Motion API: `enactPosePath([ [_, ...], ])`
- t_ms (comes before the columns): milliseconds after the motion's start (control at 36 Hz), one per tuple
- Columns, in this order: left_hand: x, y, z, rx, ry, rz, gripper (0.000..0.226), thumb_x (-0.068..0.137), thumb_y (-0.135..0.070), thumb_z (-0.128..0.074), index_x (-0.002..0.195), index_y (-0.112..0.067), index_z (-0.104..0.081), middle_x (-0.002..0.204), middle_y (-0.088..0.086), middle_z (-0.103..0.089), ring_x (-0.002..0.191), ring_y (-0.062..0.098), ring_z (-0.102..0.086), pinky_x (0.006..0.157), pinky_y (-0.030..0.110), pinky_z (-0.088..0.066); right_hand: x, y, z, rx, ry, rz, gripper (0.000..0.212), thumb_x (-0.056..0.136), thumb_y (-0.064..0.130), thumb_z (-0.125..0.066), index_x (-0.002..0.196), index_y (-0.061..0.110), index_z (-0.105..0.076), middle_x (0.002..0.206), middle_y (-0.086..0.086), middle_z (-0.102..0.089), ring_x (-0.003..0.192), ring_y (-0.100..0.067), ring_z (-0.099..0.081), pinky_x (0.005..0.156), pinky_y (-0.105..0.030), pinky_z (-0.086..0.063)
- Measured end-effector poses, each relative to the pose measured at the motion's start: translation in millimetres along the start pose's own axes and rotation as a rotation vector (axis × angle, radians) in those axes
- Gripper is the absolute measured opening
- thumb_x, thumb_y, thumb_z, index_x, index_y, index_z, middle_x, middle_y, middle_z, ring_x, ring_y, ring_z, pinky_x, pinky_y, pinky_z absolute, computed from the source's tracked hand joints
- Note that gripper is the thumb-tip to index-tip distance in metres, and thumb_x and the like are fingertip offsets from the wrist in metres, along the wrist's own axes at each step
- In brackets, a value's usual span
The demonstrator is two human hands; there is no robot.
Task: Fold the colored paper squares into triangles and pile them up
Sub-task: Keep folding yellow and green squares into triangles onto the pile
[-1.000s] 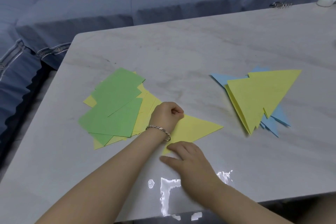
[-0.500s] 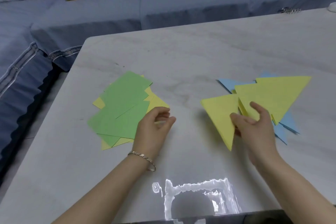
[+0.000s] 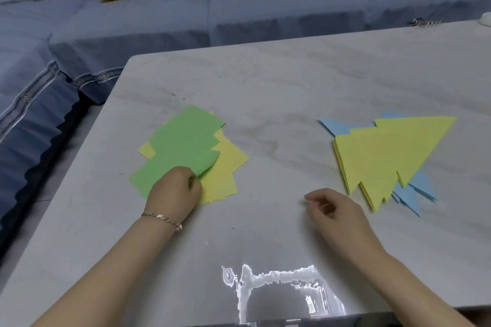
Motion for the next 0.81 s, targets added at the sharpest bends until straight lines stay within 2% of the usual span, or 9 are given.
enactPosePath([
  [111, -15, -15, 29, 0.054, -0.274, -0.238, 0.020, 0.083, -0.013, -0.050, 0.069, -0.009, -0.064, 0.067, 0.003, -0.064, 0.065, 0.028, -0.061, 0.048, 0.029, -0.046, -1, 13, -7, -0.065, 0.015, 0.136, 0.026, 0.087, 0.008, -0.055, 0.092, 0.033, -0.058, 0.092, 0.013, -0.057, 0.083, 0.001, -0.053, 0.070, -0.008, -0.037],
  [194, -35, -41, 42, -0.057, -0.417, -0.553, 0.023, 0.083, -0.020, -0.049, 0.076, -0.011, -0.069, 0.075, -0.001, -0.070, 0.076, 0.014, -0.059, 0.060, 0.026, -0.046, 0, 24, -5, -0.065, -0.069, 0.333, 0.050, 0.081, 0.005, -0.066, 0.107, 0.043, -0.046, 0.108, 0.011, -0.048, 0.094, 0.004, -0.047, 0.080, -0.007, -0.037],
  [306, -57, -69, 42, -0.307, -0.360, -0.823, 0.011, 0.081, -0.011, -0.057, 0.083, -0.014, -0.068, 0.084, -0.001, -0.071, 0.089, 0.011, -0.060, 0.074, 0.025, -0.048, 2, 34, 1, -0.012, -0.089, 0.500, 0.068, 0.075, 0.027, -0.072, 0.129, 0.044, -0.035, 0.133, 0.013, -0.029, 0.125, -0.005, -0.033, 0.100, -0.018, -0.032],
  [361, -60, -74, 34, -0.440, -0.263, -0.837, 0.017, 0.078, -0.007, -0.057, 0.085, -0.022, -0.061, 0.094, -0.007, -0.069, 0.095, 0.009, -0.060, 0.081, 0.022, -0.047, 1, 39, 4, -0.024, -0.104, 0.619, 0.046, 0.076, 0.034, -0.064, 0.118, 0.044, -0.048, 0.131, 0.015, -0.034, 0.122, -0.005, -0.036, 0.099, -0.011, -0.028],
  [472, -52, -65, 17, -0.779, -0.009, -0.281, 0.041, 0.070, 0.013, -0.060, 0.065, -0.027, -0.066, 0.117, -0.016, -0.058, 0.111, -0.004, -0.052, 0.088, 0.005, -0.039, -7, 33, 6, -0.053, -0.113, 0.807, 0.016, 0.082, 0.026, -0.057, 0.095, 0.032, -0.064, 0.116, 0.010, -0.052, 0.111, -0.008, -0.046, 0.092, -0.013, -0.032],
  [528, -48, -59, 5, -1.009, 0.131, 0.094, 0.046, 0.074, 0.017, -0.059, 0.060, -0.026, -0.069, 0.108, -0.001, -0.060, 0.109, 0.013, -0.058, 0.085, 0.015, -0.050, -12, 27, 6, -0.075, -0.104, 0.860, 0.013, 0.090, 0.031, -0.051, 0.095, 0.030, -0.063, 0.111, 0.011, -0.055, 0.109, -0.009, -0.048, 0.092, -0.018, -0.036],
  [611, -46, -57, -9, -1.335, 0.382, 0.504, 0.024, 0.086, 0.005, -0.047, 0.081, -0.008, -0.067, 0.093, 0.016, -0.057, 0.081, 0.031, -0.063, 0.060, 0.030, -0.059, -17, 22, 2, -0.152, -0.079, 0.940, 0.022, 0.097, 0.032, -0.039, 0.098, 0.028, -0.061, 0.111, 0.011, -0.056, 0.108, -0.014, -0.051, 0.089, -0.027, -0.039],
  [694, -44, -58, -9, -1.366, 0.444, 0.662, 0.012, 0.088, -0.010, -0.053, 0.096, -0.004, -0.058, 0.094, 0.014, -0.047, 0.081, 0.034, -0.058, 0.056, 0.036, -0.056, -22, 24, -2, -0.252, -0.043, 1.027, 0.023, 0.099, 0.028, -0.035, 0.099, 0.029, -0.058, 0.108, 0.012, -0.057, 0.107, -0.014, -0.052, 0.089, -0.027, -0.037],
  [806, -40, -60, -9, -1.131, 0.505, 0.592, 0.010, 0.085, -0.018, -0.063, 0.091, -0.014, -0.056, 0.095, 0.011, -0.055, 0.075, 0.024, -0.061, 0.057, 0.031, -0.055, -31, 31, 0, -0.312, -0.058, 1.079, 0.025, 0.100, 0.024, -0.033, 0.098, 0.024, -0.058, 0.094, 0.007, -0.068, 0.100, -0.015, -0.056, 0.083, -0.028, -0.039],
])
Point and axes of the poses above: each hand's wrist, its own x-axis towards the middle knuckle, its own z-axis out of the back of the hand, y = z × x, the point moved 5 cm from there along x, towards the middle knuckle
